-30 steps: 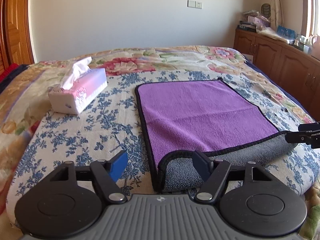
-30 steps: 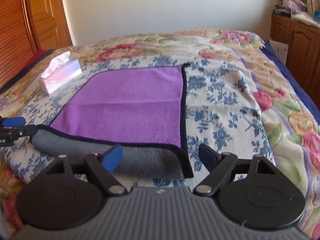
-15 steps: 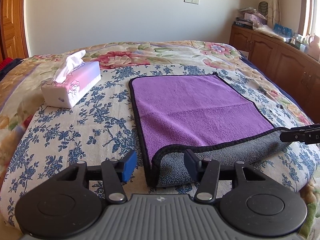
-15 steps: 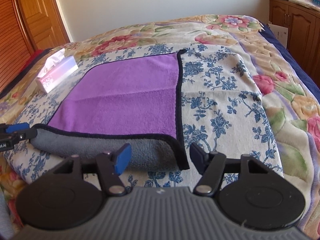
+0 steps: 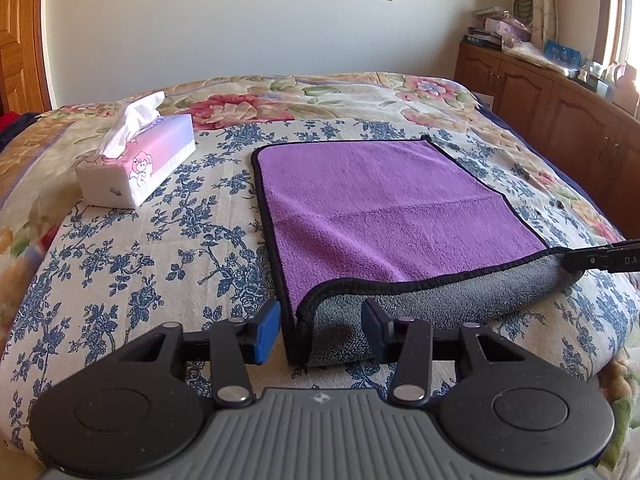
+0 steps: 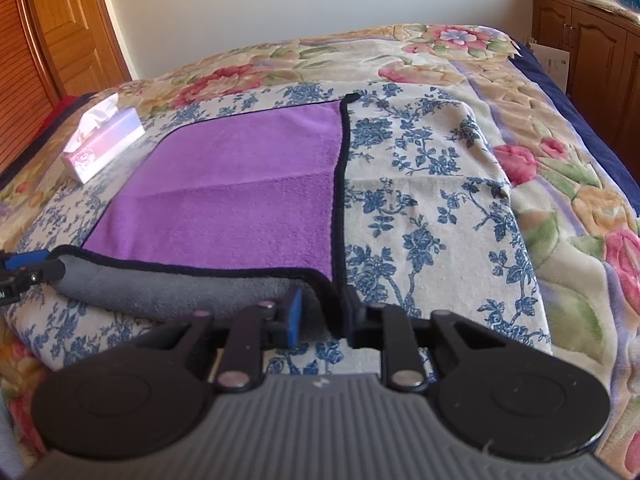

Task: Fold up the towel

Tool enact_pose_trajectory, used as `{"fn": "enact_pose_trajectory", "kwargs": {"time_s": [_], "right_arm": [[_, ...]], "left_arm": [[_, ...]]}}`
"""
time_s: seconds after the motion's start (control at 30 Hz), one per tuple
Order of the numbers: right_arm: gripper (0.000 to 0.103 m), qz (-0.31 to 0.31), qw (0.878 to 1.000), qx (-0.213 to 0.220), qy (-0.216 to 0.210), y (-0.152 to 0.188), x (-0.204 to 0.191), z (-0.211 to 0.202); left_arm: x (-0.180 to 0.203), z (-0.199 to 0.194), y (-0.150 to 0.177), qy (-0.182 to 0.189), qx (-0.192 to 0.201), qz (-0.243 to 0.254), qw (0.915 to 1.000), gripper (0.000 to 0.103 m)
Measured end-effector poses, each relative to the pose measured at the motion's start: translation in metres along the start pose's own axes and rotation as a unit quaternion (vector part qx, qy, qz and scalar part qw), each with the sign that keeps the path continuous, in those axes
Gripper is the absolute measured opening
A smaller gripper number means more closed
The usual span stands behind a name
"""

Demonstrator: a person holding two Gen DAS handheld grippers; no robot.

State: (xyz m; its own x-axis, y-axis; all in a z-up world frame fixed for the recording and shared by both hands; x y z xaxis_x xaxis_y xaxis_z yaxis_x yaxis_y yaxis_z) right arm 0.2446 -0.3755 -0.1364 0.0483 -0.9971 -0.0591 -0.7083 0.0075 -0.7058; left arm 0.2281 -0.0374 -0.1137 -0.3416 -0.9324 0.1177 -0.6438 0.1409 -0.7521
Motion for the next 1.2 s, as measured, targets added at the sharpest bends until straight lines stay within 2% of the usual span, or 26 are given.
{"fn": "enact_pose_trajectory", "kwargs": {"time_s": [0.53,0.63,0.67,0.8,1.03,1.2], "right_arm": [[0.027,-0.011,1.000,-0.005,-0.029,-0.0072,0.0008,0.0079],[0.019,-0.014,0.999,-0.006,-0.033,-0.0069,0.0014,0.0065],[0.011,-0.015,0.999,-0.006,-0.034,-0.0069,0.0017,0.0062],[0.004,-0.021,0.999,-0.006,-0.036,-0.0063,0.0015,0.0044],[0.003,-0.036,0.999,-0.002,-0.035,-0.0067,-0.0013,0.0016],[0.003,-0.038,0.999,0.004,-0.033,-0.0076,-0.0016,-0.0003]], "left_arm": [[0.0000,0.0019,0.0016,0.000,-0.004,-0.001,1.0000,0.047],[0.0000,0.0016,0.0009,0.002,-0.003,-0.002,1.0000,0.047],[0.0002,0.0018,0.0006,0.003,-0.003,-0.002,1.0000,0.047],[0.0012,0.0019,0.0009,0.007,-0.005,-0.001,1.0000,0.030],[0.0009,-0.0011,0.0002,0.011,0.003,-0.005,0.9999,0.008],[0.0021,-0.0033,-0.0008,0.010,0.007,-0.004,0.9999,0.007]]}}
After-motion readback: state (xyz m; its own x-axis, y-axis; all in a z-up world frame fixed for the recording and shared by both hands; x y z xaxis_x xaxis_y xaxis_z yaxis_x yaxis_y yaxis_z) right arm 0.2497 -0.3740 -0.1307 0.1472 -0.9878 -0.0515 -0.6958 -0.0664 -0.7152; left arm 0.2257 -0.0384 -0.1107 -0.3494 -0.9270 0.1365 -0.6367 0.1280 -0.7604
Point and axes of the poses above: each gripper's, at about its wrist camera, not at the fingertips, and z roughly the way its jaws point, x to its right, y to its underside, the point moved 4 cm from there along z, roughly the way its jaws point, and after that the axes turned 6 degrees about y, right-handed, at the moved point
